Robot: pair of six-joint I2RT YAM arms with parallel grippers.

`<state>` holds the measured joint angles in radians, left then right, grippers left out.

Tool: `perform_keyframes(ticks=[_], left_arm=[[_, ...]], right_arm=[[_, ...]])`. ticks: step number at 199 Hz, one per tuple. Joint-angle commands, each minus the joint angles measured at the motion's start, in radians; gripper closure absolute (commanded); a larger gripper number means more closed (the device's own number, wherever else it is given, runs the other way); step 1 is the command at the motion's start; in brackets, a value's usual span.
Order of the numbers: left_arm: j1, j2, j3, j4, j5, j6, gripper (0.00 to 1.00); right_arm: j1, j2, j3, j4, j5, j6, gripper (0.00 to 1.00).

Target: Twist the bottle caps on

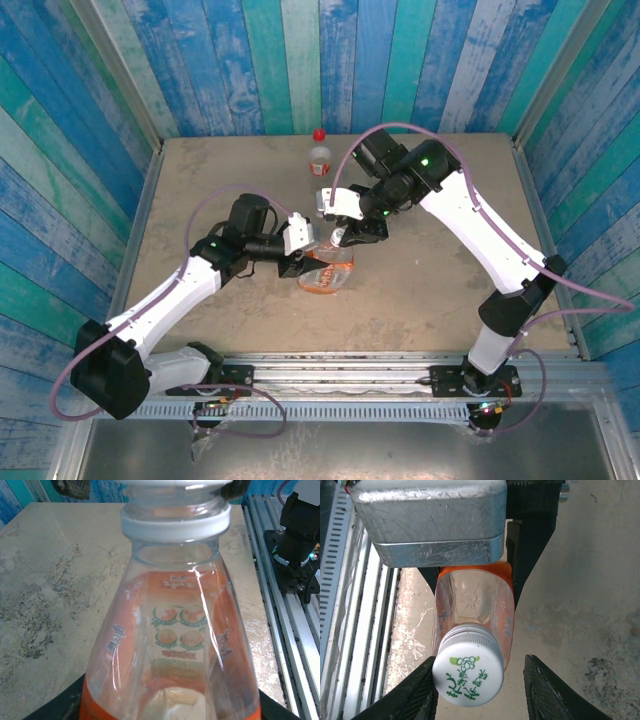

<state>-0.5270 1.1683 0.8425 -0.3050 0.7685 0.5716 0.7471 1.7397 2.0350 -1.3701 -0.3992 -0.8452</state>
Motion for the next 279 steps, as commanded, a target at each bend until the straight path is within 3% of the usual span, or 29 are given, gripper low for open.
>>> perform_keyframes(ticks=[1,194,279], left_arm=[[-0.001,-0.019,0.007,0.008,0.029,0.006,0.47],[-0.001,-0.007,0.006,0.006,0.030,0.008,0.47],[-0.001,-0.013,0.008,0.000,0.034,0.011,0.47]], right_arm=[[0.003,-0.016,0.015,0.011,0.011,0.004,0.51],[0.002,-0.077,-0.029,-0.006,-0.072,-0.031,0.48],[-0.014,-0.051,0.000,-0.016,-0.076,-0.027,0.53]])
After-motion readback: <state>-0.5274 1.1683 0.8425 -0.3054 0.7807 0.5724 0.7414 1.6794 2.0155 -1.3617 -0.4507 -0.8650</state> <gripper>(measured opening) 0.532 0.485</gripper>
